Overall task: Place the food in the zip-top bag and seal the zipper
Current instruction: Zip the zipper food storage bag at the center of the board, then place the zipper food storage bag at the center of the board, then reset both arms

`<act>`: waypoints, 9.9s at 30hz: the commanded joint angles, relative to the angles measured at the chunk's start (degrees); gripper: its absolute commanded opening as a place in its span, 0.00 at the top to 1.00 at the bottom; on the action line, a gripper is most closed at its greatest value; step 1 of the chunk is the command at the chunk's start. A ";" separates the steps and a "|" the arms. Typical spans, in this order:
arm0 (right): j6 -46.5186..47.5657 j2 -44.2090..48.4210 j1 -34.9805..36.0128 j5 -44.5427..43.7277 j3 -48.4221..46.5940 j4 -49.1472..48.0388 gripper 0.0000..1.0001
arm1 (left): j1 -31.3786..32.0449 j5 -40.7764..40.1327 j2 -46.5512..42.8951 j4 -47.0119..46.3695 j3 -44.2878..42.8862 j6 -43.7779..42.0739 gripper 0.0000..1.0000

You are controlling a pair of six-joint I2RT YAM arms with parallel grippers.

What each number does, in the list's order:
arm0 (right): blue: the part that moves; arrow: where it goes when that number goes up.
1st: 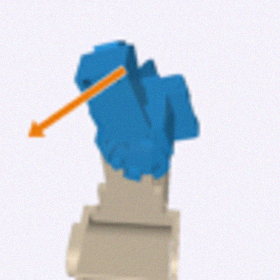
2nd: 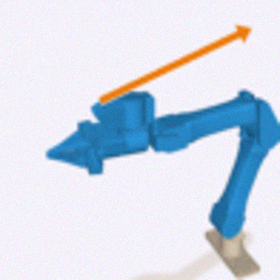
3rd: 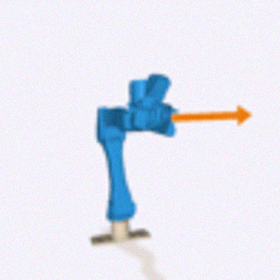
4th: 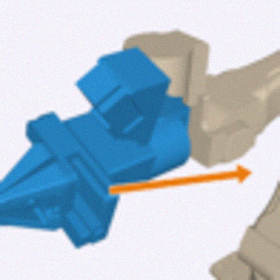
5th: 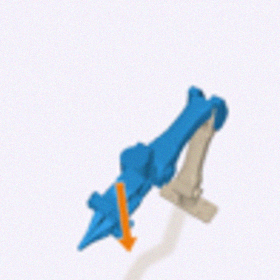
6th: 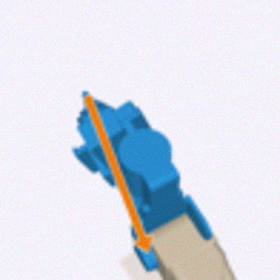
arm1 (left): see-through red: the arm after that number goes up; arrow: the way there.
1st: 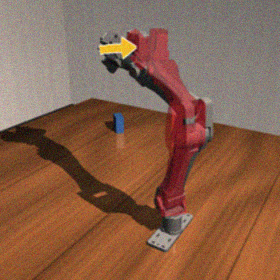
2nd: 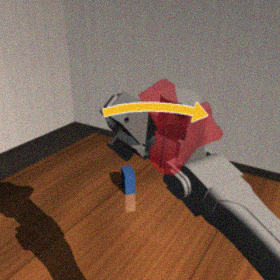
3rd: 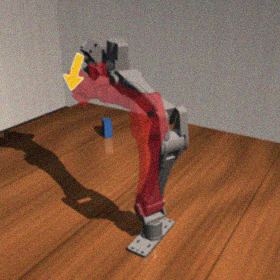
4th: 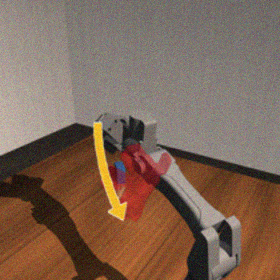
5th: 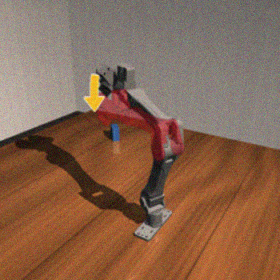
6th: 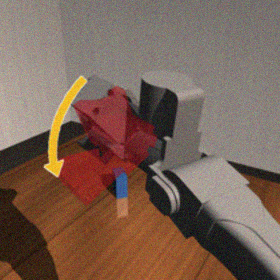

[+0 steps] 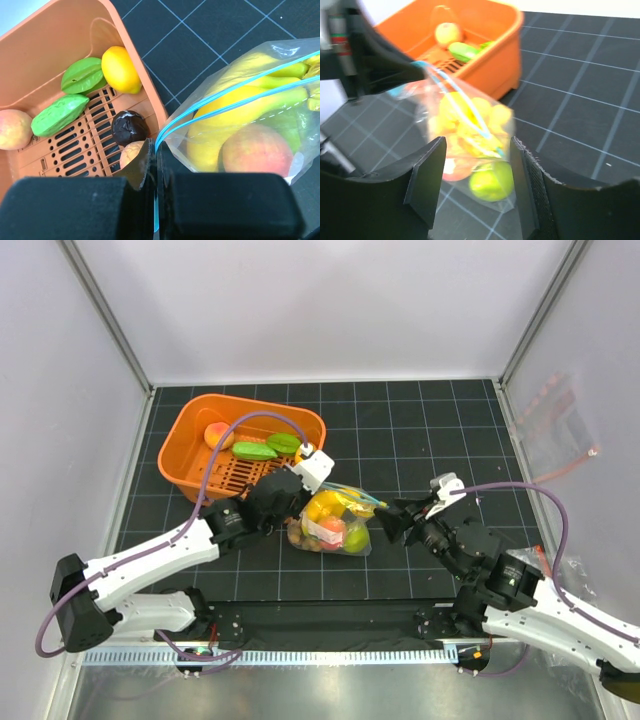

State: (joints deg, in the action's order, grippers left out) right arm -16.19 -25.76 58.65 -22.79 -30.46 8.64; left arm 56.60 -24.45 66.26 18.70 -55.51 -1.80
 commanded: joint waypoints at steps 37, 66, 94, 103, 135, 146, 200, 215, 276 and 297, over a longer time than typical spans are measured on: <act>1.59 -5.26 0.32 7.39 -1.35 -3.55 0.99 | 3.96 11.06 -5.79 -3.05 -1.88 -7.69 0.28; 4.32 -1.57 0.32 24.27 -5.84 3.75 0.99 | 9.32 37.11 6.43 10.58 -19.73 -23.25 0.54; 5.11 -2.63 0.41 28.06 -5.49 2.61 0.99 | 4.13 57.58 12.67 21.90 -30.01 -24.56 0.60; 5.29 -2.81 0.32 28.41 -5.40 2.52 0.99 | 4.13 58.11 18.46 27.70 -35.19 -24.30 0.61; 2.83 10.82 0.32 6.88 -1.45 3.39 0.99 | 1.76 38.68 12.14 15.93 -26.24 -7.43 1.00; 3.26 8.19 0.32 11.35 -1.71 2.08 0.78 | 1.67 43.25 11.97 14.26 -25.71 -7.34 1.00; -1.39 24.34 0.32 -15.60 3.47 3.57 0.99 | 1.85 39.40 10.21 16.37 -25.27 -5.93 1.00; -5.52 23.92 0.32 -38.99 0.93 10.69 0.99 | -1.22 29.37 9.51 16.55 -19.13 -1.37 1.00; -8.60 -11.08 -20.07 -15.63 -13.52 3.06 0.00 | -3.95 -11.50 -34.13 -11.47 15.64 24.49 0.00; -7.72 0.53 -20.07 -14.13 -7.25 -2.23 0.01 | -3.86 -12.47 -60.11 -24.85 32.83 20.00 0.00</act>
State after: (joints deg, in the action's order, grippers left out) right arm -23.53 -24.91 38.61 -35.62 -37.91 9.21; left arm 52.84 -35.94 4.95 -2.90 -22.26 18.98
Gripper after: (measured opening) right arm 0.994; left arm 0.996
